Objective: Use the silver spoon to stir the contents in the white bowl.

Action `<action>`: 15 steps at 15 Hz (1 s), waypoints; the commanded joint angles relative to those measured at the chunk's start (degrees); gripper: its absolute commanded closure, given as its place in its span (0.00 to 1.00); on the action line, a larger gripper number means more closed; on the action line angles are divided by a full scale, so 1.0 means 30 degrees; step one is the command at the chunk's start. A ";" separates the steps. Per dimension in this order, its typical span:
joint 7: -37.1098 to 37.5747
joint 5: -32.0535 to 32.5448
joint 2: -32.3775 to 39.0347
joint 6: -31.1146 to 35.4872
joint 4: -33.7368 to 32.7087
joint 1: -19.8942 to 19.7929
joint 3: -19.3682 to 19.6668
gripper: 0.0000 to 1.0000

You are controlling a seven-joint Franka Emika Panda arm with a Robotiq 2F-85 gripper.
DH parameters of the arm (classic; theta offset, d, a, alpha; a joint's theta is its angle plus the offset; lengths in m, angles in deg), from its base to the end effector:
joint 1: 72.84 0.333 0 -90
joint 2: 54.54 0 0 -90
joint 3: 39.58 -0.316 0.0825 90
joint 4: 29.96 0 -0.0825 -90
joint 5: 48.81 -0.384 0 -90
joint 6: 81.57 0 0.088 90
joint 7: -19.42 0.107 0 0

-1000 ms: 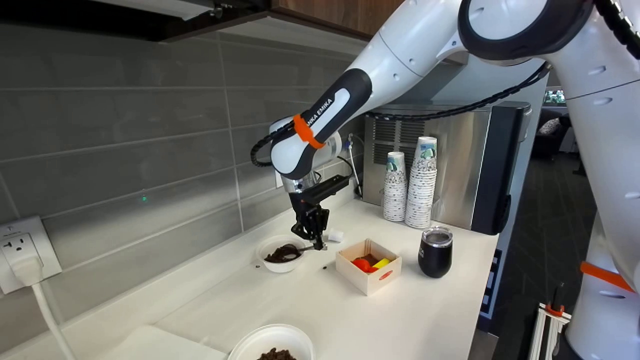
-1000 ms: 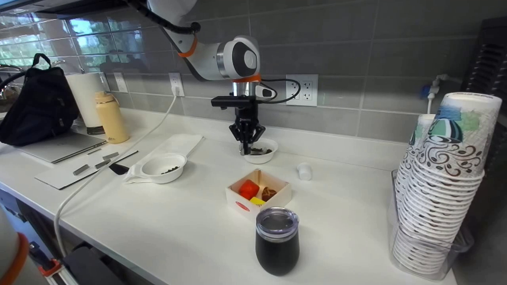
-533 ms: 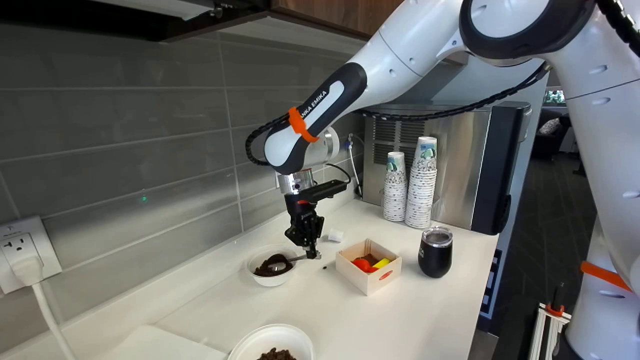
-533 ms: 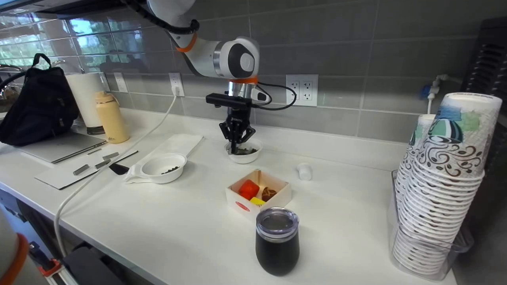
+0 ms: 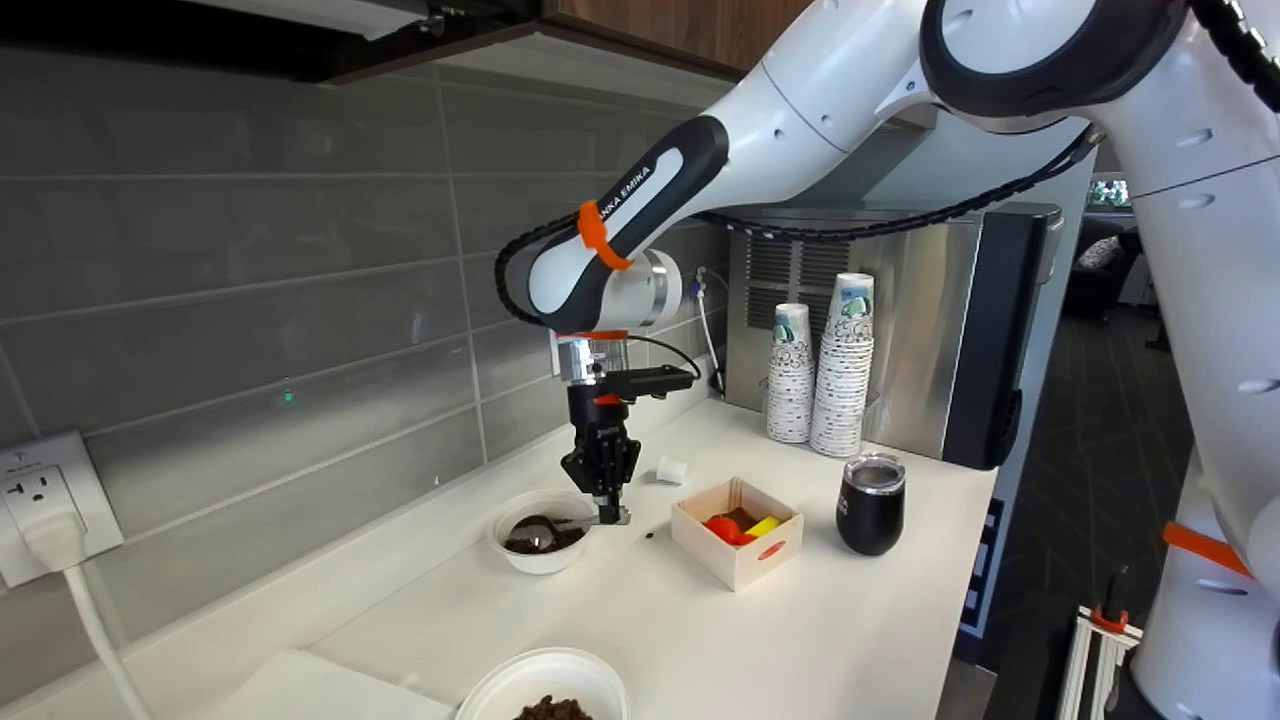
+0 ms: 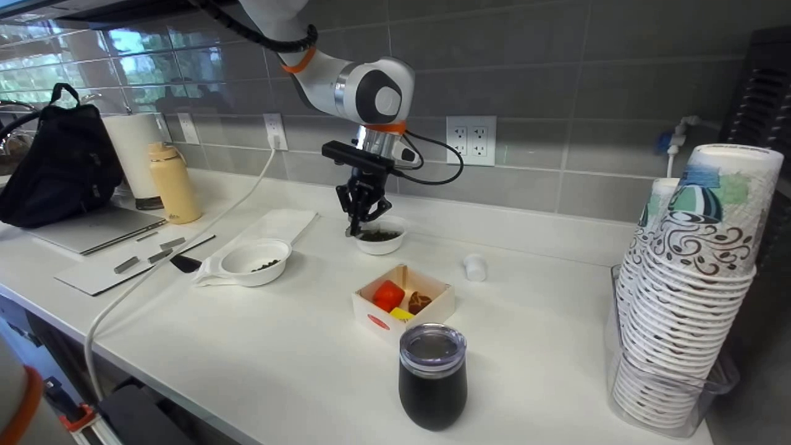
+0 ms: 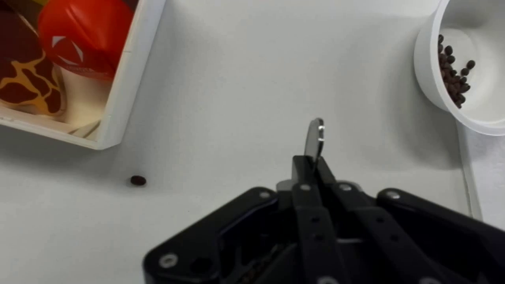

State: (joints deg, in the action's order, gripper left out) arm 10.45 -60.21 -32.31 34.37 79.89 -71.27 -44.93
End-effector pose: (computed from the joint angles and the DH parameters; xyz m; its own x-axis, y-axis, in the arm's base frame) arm 0.5865 0.0807 0.2731 0.9492 0.1855 -0.2540 0.1289 -0.9661 -0.2237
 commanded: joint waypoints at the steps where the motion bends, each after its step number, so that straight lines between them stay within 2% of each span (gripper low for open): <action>1: 0.1816 0.1693 -0.0311 0.0167 0.0182 0.0632 0.0524 0.99; 8: 0.3496 0.4395 -0.1144 0.1762 0.0744 0.1305 0.0691 0.99; 15: 0.5830 0.7466 -0.1206 0.0058 0.0727 0.2126 0.1010 0.99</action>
State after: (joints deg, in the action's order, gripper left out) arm 24.96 -41.21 -34.46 37.17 80.40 -66.45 -42.80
